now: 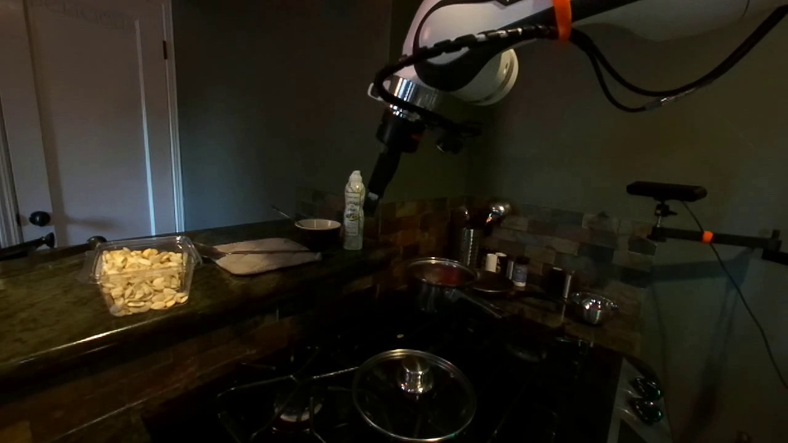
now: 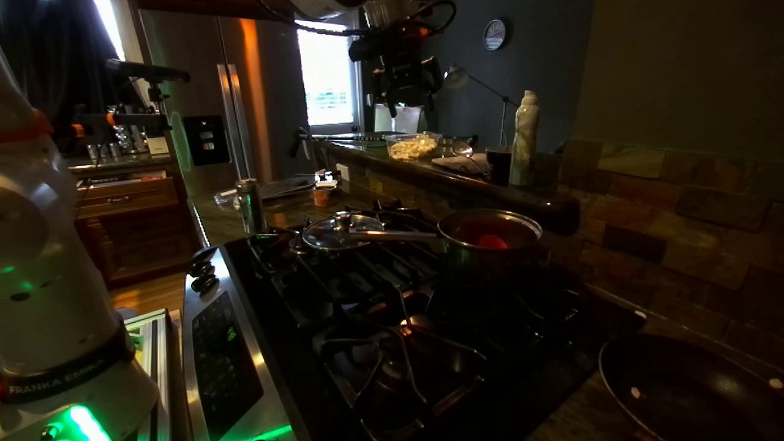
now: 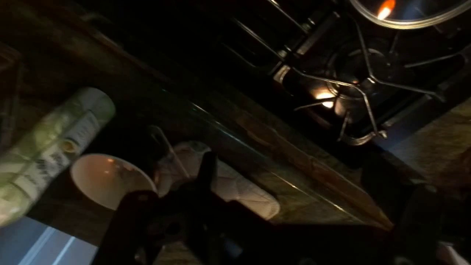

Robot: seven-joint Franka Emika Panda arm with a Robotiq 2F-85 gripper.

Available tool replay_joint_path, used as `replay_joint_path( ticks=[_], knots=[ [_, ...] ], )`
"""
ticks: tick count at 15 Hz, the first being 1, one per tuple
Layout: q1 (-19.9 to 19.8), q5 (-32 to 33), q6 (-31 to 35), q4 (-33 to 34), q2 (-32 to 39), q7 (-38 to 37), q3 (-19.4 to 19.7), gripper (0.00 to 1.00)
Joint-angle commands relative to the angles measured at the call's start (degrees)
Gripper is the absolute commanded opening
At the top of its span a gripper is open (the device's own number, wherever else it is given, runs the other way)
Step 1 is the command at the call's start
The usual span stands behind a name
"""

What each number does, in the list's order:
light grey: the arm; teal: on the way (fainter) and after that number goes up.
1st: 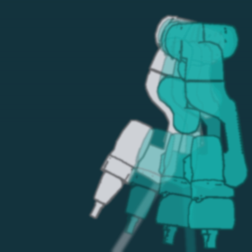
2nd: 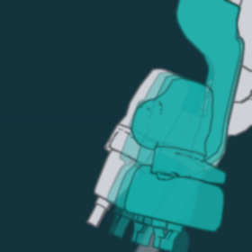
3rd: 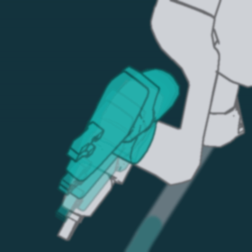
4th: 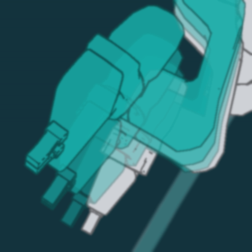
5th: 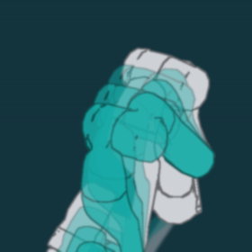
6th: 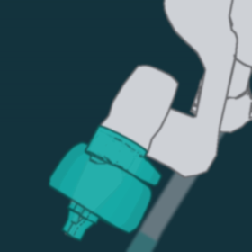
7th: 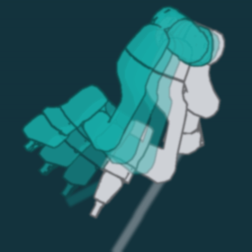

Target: Put the measuring cup in the silver pot on the right.

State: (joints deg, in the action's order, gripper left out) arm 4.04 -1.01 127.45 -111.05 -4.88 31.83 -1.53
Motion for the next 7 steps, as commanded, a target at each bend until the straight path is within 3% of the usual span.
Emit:
replay_joint_path(
  ticks=[1,4,5,7],
  knots=[
    [3.04,-7.48,1.01,1.06,3.73,8.30,-2.02,1.00],
    [3.36,-13.06,-1.70,2.55,5.78,15.43,-3.06,1.00],
    [3.09,-9.81,-0.05,0.75,4.07,10.94,-3.41,1.00],
    [3.01,-11.21,-0.07,1.45,5.27,13.13,-3.70,1.00]
  ],
)
